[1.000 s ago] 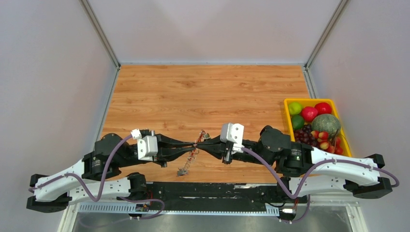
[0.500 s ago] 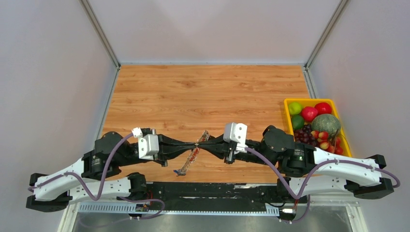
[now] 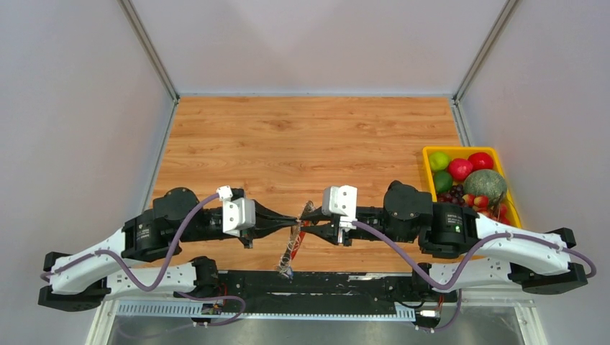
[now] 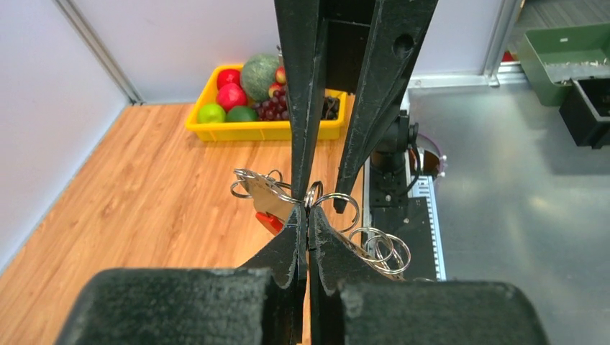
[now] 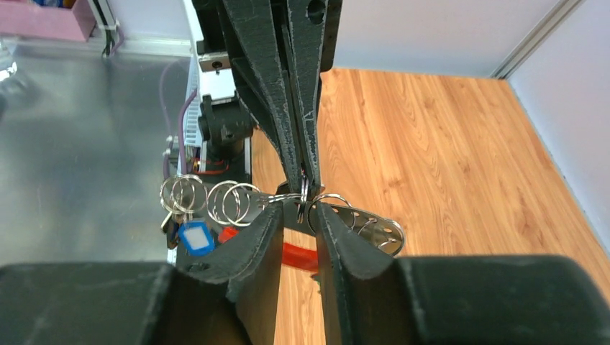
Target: Put the keys on the keyring
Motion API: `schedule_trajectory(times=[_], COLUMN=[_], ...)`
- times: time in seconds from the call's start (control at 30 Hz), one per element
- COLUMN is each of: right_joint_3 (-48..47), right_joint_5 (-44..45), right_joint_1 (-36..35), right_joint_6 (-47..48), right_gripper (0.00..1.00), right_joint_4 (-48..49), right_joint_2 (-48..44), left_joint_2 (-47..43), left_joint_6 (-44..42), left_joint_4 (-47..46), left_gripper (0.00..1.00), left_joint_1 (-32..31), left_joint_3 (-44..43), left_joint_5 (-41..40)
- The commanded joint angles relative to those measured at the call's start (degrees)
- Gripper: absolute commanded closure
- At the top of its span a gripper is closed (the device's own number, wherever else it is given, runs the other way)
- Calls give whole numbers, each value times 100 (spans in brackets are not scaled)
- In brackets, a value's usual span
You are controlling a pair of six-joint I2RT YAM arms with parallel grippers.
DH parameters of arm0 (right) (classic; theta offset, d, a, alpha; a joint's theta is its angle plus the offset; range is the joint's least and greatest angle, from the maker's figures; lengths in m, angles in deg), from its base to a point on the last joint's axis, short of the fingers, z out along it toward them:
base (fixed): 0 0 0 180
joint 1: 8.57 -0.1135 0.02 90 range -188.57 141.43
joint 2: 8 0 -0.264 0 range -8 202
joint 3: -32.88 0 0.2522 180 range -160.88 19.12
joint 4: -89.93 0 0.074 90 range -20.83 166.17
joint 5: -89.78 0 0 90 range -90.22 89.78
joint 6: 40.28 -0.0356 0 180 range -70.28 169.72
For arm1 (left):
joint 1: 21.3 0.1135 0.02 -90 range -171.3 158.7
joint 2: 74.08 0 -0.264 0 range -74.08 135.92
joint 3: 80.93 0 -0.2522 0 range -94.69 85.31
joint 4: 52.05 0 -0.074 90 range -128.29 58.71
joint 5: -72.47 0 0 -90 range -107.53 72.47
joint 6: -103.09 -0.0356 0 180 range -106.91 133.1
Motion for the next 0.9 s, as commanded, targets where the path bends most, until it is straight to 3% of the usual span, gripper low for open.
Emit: schedule_trajectory(times=[0.0, 0.27, 0.6, 0.87], right_joint_3=[-532, -1263, -1320, -1370], right_joint_5=[-110, -282, -331, -303], right_joint_1=[-33, -36, -33, -32], right_joint_6=[90, 326, 418, 422], right_gripper=[71, 70, 67, 71], right_joint_4=[-742, -1750, -1932, -1953], right_joint_2=[15, 316, 627, 742], left_joint_2=[156, 384, 548, 636], left_joint_6=[-162, -278, -396, -465], left_joint_4=[235, 595, 886, 973], left_gripper=[100, 100, 100, 100], left_joint_1=[-10, -7, -7, -7], left_joint_3=[-281, -484, -708, -799], left_joint_5=[157, 388, 651, 735])
